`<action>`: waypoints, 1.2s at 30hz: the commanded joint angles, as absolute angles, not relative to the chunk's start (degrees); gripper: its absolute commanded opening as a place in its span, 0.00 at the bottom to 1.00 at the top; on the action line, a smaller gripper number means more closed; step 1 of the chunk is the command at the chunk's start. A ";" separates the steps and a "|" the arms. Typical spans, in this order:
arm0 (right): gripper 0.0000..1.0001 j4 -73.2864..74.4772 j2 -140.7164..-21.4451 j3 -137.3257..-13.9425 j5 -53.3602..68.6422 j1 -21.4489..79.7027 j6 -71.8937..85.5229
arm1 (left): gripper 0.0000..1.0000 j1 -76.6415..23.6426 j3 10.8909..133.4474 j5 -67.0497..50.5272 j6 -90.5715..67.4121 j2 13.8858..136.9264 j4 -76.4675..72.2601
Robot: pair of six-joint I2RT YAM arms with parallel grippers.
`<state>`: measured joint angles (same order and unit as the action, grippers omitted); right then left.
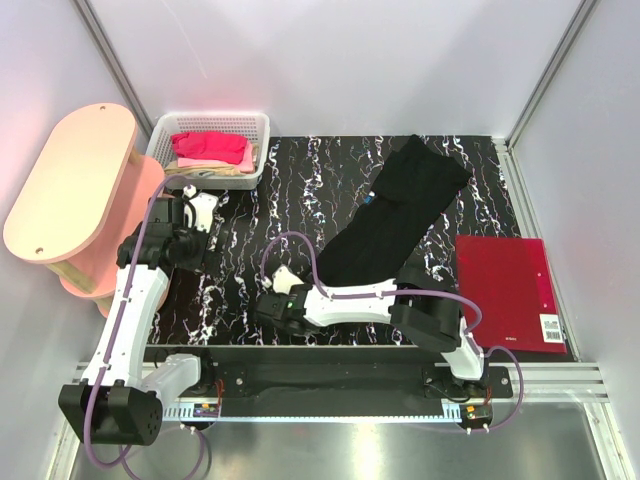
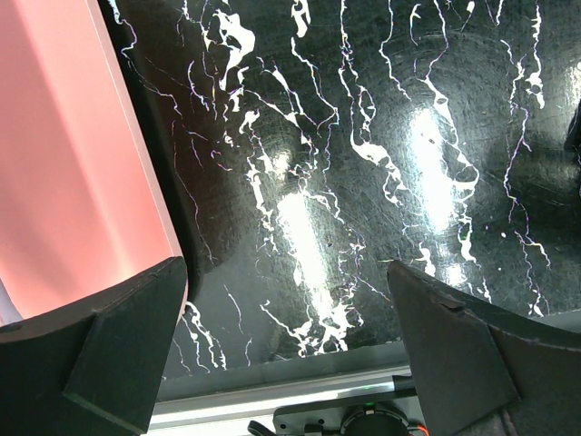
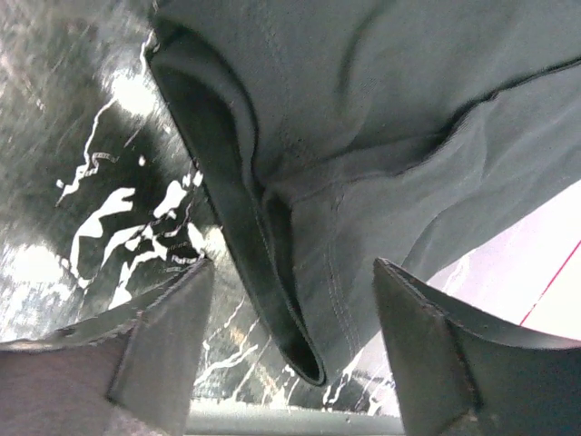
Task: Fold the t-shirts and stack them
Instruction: Fold the tshirt
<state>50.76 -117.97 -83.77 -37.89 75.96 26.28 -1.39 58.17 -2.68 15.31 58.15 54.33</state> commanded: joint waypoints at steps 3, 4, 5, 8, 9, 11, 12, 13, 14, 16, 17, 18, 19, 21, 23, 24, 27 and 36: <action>0.73 46.67 -121.99 -81.56 -39.55 73.83 27.95 | 0.99 -1.05 58.98 -1.58 16.08 57.74 52.29; 0.69 46.06 -122.34 -81.21 -39.46 73.48 27.95 | 0.99 -1.05 58.89 -1.67 16.17 57.74 52.29; 0.67 45.79 -122.43 -80.86 -39.38 72.87 27.95 | 0.99 -1.05 58.80 -1.50 16.17 57.74 52.21; 0.61 44.12 -122.70 -79.11 -38.06 71.55 28.21 | 0.99 -1.05 58.89 -1.06 16.44 57.66 52.12; 0.60 43.60 -122.78 -78.58 -37.71 71.28 28.30 | 0.99 -1.05 58.97 -0.97 16.44 57.74 52.12; 0.59 42.63 -122.96 -77.17 -36.65 71.02 28.82 | 0.99 -1.05 59.15 -1.05 16.44 57.83 52.03; 0.58 42.37 -123.13 -76.82 -36.30 71.02 29.00 | 0.99 -1.05 59.41 -1.05 16.44 57.92 52.12; 0.57 42.19 -123.48 -76.29 -35.52 70.93 29.18 | 0.99 -1.05 59.50 -0.97 16.35 57.92 52.03; 0.54 42.01 -123.49 -76.12 -35.07 70.93 29.44 | 0.99 -1.05 59.50 -1.05 16.35 58.01 52.12; 0.50 41.31 -123.75 -75.76 -33.84 70.93 29.62 | 0.99 -1.05 59.68 -1.23 16.26 58.09 52.03; 0.47 41.31 -123.66 -75.85 -33.32 70.84 29.79 | 0.99 -1.05 59.68 -1.23 16.26 58.10 52.03; 0.39 41.22 -123.84 -75.94 -32.96 70.84 29.79 | 0.99 -1.05 59.68 -1.40 16.17 58.10 52.12; 0.32 41.22 -123.84 -76.29 -32.35 70.84 29.79 | 0.99 -1.05 59.68 -1.41 16.17 58.10 52.12; 0.06 41.31 -123.58 -76.73 -31.73 70.84 29.62 | 0.99 -1.05 59.50 -1.32 16.17 58.01 52.21; 0.00 41.31 -123.22 -77.43 -30.68 70.75 29.36 | 0.99 -1.05 59.50 -1.32 16.26 57.83 52.12; 0.00 41.48 -122.96 -77.69 -30.33 70.75 29.27 | 0.99 -1.05 59.41 -1.14 16.26 57.75 52.12; 0.00 43.85 -121.91 -79.71 -27.35 70.84 28.83 | 0.99 -1.05 59.33 -1.14 16.70 57.57 52.12; 0.00 52.38 -116.64 -94.47 -17.34 76.28 27.68 | 0.99 -0.97 60.03 -1.50 17.31 57.66 52.21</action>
